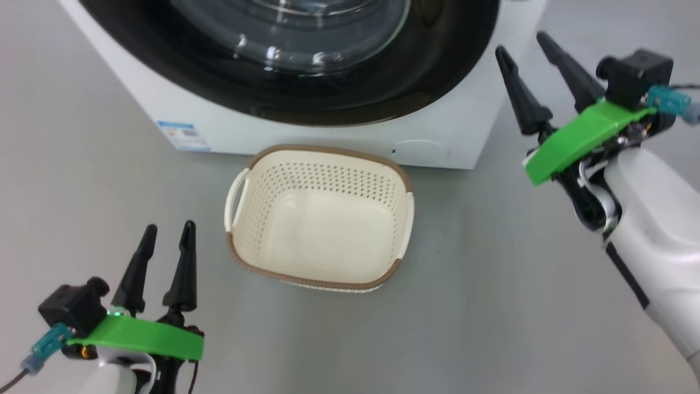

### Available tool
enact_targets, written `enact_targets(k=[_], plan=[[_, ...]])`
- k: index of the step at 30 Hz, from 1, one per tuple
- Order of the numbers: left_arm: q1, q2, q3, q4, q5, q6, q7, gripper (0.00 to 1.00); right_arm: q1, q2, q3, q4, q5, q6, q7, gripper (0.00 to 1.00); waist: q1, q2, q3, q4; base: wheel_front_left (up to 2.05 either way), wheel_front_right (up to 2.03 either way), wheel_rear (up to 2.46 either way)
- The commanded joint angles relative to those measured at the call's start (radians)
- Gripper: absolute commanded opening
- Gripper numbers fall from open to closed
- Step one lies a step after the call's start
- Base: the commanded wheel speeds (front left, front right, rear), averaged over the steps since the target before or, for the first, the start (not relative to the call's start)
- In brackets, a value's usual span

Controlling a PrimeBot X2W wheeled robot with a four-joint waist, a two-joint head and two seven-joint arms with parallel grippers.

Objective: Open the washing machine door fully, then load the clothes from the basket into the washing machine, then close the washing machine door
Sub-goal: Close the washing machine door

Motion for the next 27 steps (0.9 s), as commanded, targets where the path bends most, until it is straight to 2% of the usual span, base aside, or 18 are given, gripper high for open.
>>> enact_targets(k=[1,8,17,27], plan=[[0.011,0.036,0.043,-0.015,0.007,0.001,-0.01,1.0,0.055,0.001,-0.012,-0.039,-0.001,-0.007,-0.005,1.0,0.0,0.0,-0.066,-0.07,0.0,0.0,0.0],[0.051,0.044,0.067,-0.013,0.015,0.001,-0.01,1.0,0.204,-0.009,-0.055,-0.112,-0.008,-0.007,-0.005,1.0,0.0,0.0,-0.135,-0.146,0.0,0.0,0.0],[0.11,0.04,0.108,-0.026,0.031,0.001,-0.01,1.0,0.389,0.003,-0.171,-0.219,-0.039,-0.007,-0.005,1.0,0.0,0.0,-0.206,-0.227,0.0,0.0,0.0],[0.169,0.026,0.138,-0.05,0.046,0.006,-0.01,1.0,0.601,0.015,-0.29,-0.326,-0.112,-0.007,-0.005,1.0,0.0,0.0,-0.264,-0.268,0.0,0.0,0.0]])
